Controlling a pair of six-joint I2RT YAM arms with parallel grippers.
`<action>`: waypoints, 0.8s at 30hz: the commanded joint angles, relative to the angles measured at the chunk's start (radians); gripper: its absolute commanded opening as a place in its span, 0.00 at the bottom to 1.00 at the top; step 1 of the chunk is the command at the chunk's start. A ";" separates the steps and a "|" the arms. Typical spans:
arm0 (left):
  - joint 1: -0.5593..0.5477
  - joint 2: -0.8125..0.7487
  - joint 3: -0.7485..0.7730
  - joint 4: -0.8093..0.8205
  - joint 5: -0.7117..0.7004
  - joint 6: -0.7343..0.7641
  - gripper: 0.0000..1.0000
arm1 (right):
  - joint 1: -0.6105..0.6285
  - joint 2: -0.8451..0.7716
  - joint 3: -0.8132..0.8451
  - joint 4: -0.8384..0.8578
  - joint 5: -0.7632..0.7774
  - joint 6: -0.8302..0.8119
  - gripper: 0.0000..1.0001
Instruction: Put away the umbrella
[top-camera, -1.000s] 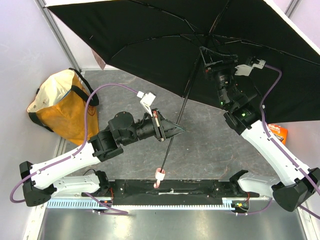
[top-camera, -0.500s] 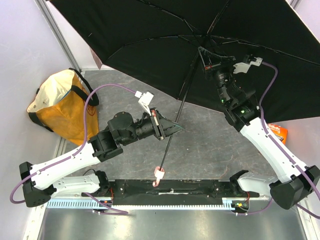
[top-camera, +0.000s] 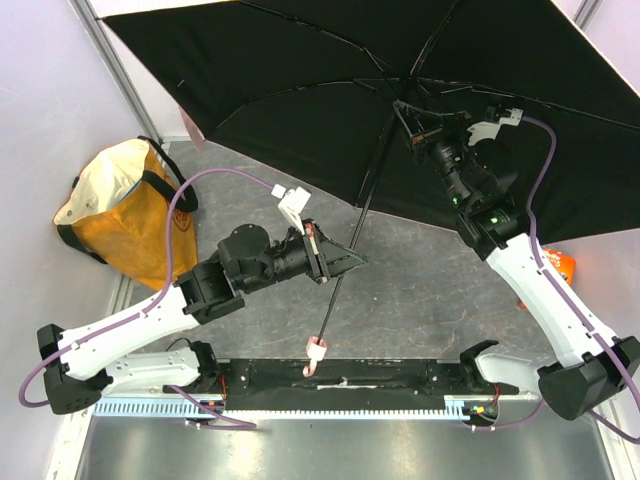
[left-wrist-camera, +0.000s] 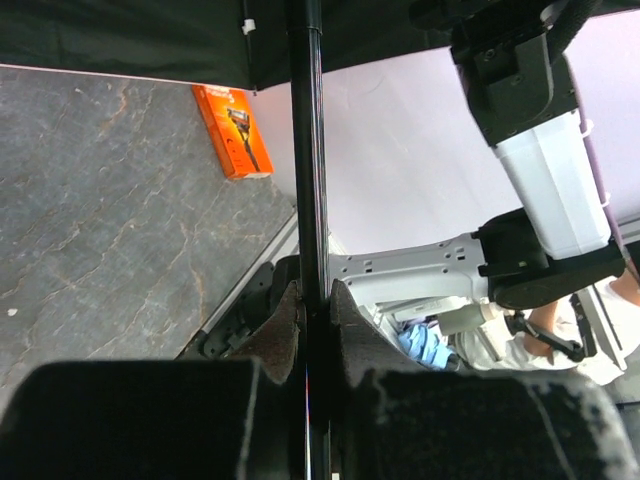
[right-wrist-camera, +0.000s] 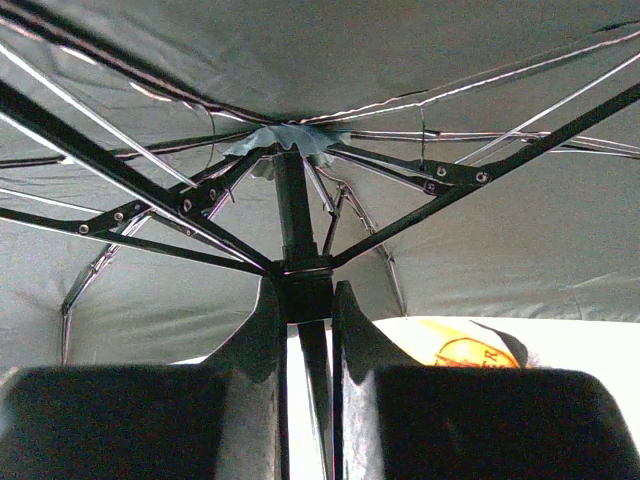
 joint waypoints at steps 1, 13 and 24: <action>0.024 0.005 0.083 0.042 -0.111 0.151 0.02 | 0.022 -0.097 -0.003 -0.187 -0.144 0.033 0.00; 0.026 0.061 0.093 0.068 -0.145 0.248 0.02 | 0.050 -0.129 -0.029 -0.330 -0.227 0.021 0.00; 0.026 0.006 0.025 0.186 -0.195 0.415 0.02 | 0.073 -0.123 -0.017 -0.297 -0.388 -0.069 0.00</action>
